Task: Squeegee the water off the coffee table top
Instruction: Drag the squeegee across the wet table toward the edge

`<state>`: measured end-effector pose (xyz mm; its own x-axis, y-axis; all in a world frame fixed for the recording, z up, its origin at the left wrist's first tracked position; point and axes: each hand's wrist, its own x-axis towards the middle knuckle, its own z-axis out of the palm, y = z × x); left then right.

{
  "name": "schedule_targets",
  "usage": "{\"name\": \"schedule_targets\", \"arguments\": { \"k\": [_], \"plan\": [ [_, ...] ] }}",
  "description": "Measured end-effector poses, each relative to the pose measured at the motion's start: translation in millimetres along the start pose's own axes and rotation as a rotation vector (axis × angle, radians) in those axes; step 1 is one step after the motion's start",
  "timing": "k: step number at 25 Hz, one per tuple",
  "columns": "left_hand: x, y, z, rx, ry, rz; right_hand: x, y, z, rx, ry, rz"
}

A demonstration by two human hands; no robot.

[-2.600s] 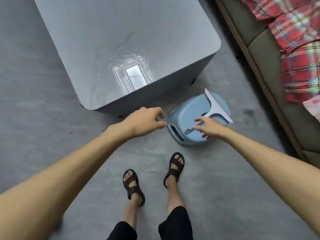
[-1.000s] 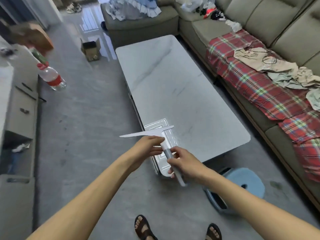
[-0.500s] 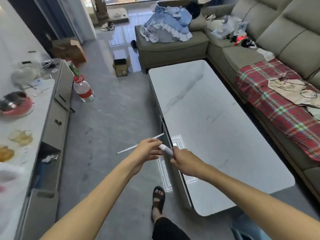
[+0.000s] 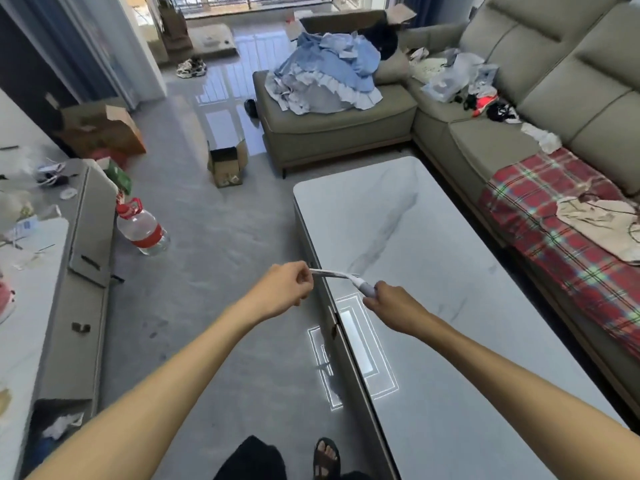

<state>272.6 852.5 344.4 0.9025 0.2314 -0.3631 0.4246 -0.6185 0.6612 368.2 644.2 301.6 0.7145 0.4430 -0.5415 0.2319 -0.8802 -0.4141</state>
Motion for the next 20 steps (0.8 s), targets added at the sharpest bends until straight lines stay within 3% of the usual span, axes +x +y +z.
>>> {"name": "schedule_targets", "arguments": {
  "k": [4, 8, 15, 20],
  "plan": [
    [102.8, -11.4, -38.9, 0.112, -0.107, 0.076, 71.9, -12.3, -33.3, 0.250, -0.035, 0.199],
    [219.5, -21.2, -83.4, 0.271, -0.277, 0.148, 148.4, -23.7, -70.9, 0.235, -0.034, 0.339],
    [392.0, 21.1, -135.1, 0.326, -0.420, 0.286, 239.8, -31.3, -135.8, 0.256, 0.086, 0.472],
    [504.0, 28.4, -130.2, 0.395, -0.479, 0.254, 338.3, -5.2, -162.4, 0.416, 0.094, 0.520]
  ]
}}
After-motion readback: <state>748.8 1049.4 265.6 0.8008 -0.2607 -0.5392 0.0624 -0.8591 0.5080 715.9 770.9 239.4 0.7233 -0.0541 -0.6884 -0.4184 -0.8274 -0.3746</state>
